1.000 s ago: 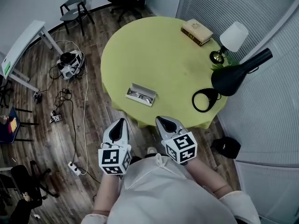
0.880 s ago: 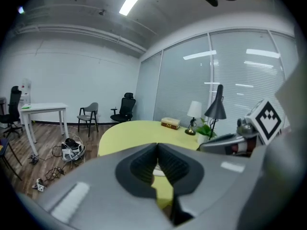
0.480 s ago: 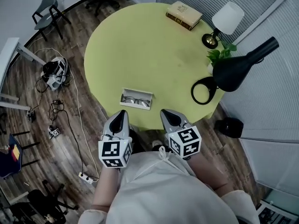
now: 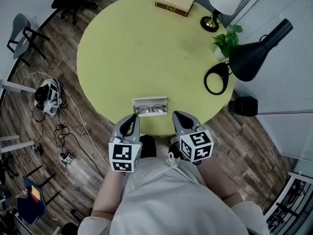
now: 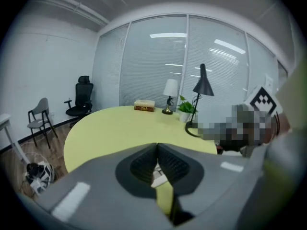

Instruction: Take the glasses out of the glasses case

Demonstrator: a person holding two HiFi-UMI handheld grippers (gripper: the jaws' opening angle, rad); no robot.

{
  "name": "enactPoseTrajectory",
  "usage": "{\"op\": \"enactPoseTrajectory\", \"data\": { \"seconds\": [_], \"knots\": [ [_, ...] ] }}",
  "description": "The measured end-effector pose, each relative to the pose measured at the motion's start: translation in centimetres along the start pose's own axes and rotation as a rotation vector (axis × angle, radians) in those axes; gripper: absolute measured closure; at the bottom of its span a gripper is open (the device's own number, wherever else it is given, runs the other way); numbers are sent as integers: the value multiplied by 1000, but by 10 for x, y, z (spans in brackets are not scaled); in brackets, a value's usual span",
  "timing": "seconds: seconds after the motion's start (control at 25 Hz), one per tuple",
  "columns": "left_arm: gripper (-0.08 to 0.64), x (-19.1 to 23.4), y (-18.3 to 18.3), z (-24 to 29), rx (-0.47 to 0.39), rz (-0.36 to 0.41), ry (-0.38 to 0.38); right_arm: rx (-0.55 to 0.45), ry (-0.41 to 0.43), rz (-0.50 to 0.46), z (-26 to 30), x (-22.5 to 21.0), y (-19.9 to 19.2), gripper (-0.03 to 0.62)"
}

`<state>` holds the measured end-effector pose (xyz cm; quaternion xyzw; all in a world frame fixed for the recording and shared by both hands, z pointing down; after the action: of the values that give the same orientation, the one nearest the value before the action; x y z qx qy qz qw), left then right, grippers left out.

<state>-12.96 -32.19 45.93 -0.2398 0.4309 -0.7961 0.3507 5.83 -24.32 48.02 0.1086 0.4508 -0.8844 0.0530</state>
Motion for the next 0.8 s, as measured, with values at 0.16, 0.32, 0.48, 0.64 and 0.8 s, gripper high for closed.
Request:
{"op": "enactPoseTrajectory", "data": {
  "seconds": [0.16, 0.32, 0.48, 0.64, 0.8],
  "knots": [
    [554, 12, -12, 17, 39, 32, -127, 26, -57, 43, 10, 10, -12, 592],
    [554, 24, -21, 41, 97, 23, -207, 41, -91, 67, 19, 15, -19, 592],
    [550, 18, -33, 70, 208, 178, -281, 53, -120, 106, 27, 9, -27, 592],
    [475, 8, -43, 94, 291, 310, -384, 63, -144, 146, 35, 3, -38, 592],
    [445, 1, -49, 111, 350, 443, -451, 73, -163, 179, 39, 3, -47, 592]
  ]
}}
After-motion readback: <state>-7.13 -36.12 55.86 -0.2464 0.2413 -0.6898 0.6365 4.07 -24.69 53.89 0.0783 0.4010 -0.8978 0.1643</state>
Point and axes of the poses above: the fingertips, and each gripper's own axes: z forward along the fingers, x to its left, y out of its top, the point moved 7 cm from there along -z, backward along the fingers
